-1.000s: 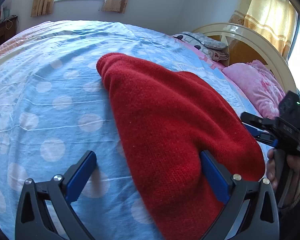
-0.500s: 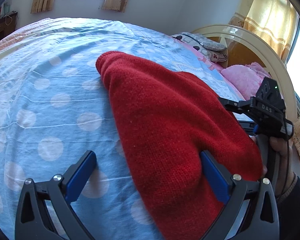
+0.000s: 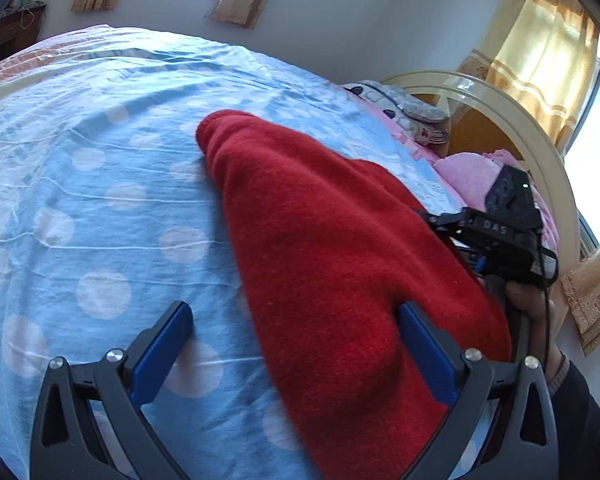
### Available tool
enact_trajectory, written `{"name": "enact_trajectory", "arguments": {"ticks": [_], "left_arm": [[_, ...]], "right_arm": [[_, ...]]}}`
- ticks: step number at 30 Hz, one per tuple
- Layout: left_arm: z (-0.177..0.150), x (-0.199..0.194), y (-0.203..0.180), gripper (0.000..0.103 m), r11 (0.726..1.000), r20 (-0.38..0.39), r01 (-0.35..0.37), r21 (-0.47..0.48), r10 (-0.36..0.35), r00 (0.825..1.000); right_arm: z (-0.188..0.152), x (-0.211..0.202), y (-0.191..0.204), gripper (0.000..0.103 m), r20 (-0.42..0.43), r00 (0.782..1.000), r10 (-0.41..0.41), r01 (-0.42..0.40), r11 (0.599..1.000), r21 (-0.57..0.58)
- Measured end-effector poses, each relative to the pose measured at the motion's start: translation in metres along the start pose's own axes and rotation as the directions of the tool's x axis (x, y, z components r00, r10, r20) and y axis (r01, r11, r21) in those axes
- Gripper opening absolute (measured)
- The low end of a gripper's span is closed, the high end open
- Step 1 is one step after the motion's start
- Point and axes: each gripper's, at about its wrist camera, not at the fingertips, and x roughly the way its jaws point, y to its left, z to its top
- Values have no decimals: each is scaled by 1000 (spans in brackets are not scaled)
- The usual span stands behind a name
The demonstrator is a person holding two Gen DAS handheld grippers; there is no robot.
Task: Fold small clothes
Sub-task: 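Grasp the folded red cardigan with the right gripper while the left gripper grasps beside it, then lift the folded cardigan with both grippers and carry it across the bed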
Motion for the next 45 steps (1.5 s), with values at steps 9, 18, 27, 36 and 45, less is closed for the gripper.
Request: {"name": "enact_trajectory", "arguments": {"ticks": [9,18,27,36,45], "left_arm": [[3,9,-7,87,998,-46,60,24,-59,997],[0,9,-17,81,996,-49,5,86,0,999],[-3,5,-30,66,986,-29,-33,165,38,999],[-4,-3,-38,48,981,-11,-64,182,67,998],[-10,-21,-47,44,974,-10,-99,202,103,995]], "right_arm": [[-4,3,-13,38,-1,998,61,-61,997,40],[-11,-4,-5,33,40,998,45,-44,999,-9],[-9,4,0,33,40,999,-10,11,1000,-17],[-20,-8,14,29,75,995,-70,75,995,-63],[-42,-32,30,28,139,988,-68,80,993,-83]]}}
